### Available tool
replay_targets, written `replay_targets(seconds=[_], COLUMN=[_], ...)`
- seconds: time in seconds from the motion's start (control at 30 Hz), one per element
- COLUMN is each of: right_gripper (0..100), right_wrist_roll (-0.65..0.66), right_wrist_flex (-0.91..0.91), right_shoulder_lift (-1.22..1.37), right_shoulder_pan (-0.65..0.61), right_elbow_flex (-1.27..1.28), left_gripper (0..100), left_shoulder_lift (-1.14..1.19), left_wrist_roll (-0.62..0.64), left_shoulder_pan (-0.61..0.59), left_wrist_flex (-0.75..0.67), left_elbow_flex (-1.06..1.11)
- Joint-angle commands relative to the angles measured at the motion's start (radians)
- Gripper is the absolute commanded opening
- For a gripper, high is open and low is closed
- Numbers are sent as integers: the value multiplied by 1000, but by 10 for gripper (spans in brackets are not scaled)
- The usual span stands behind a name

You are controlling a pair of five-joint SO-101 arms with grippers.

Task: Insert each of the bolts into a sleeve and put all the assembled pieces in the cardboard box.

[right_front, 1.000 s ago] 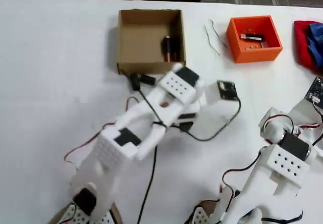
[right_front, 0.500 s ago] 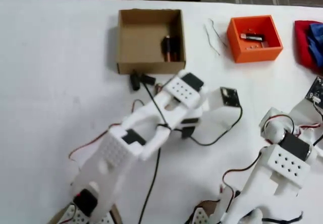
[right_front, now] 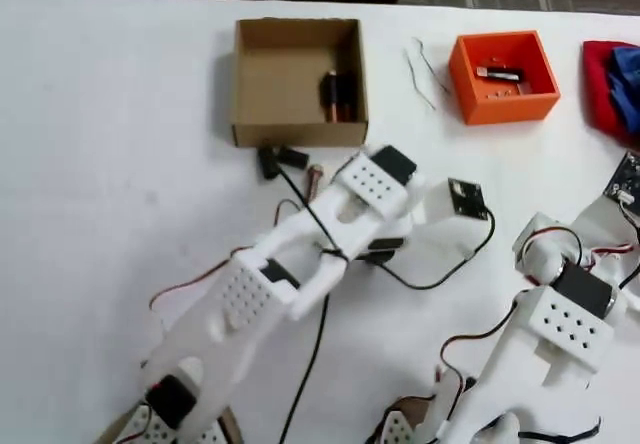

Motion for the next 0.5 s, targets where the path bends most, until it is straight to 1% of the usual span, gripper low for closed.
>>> replay_targets(seconds=[0.0, 0.13, 0.2, 0.47], right_gripper=[22, 22, 22, 22], right_wrist_roll=[-6, -6, -6, -6], right_wrist_flex=[-13, -13, -13, -12], right_shoulder_lift=[-5, -5, -5, -5], right_shoulder_pan=[4, 2, 2, 2], right_elbow_flex=[-11, -11, -11, -11], left_gripper=[85, 158, 177, 177], left_shoulder_lift=[5, 5, 5, 6], left_wrist_roll=[8, 5, 2, 0], left_shoulder_pan=[-63, -83, -89, -107], left_wrist_flex=[2, 2, 3, 3], left_elbow_flex=[-94, -116, -111, -110])
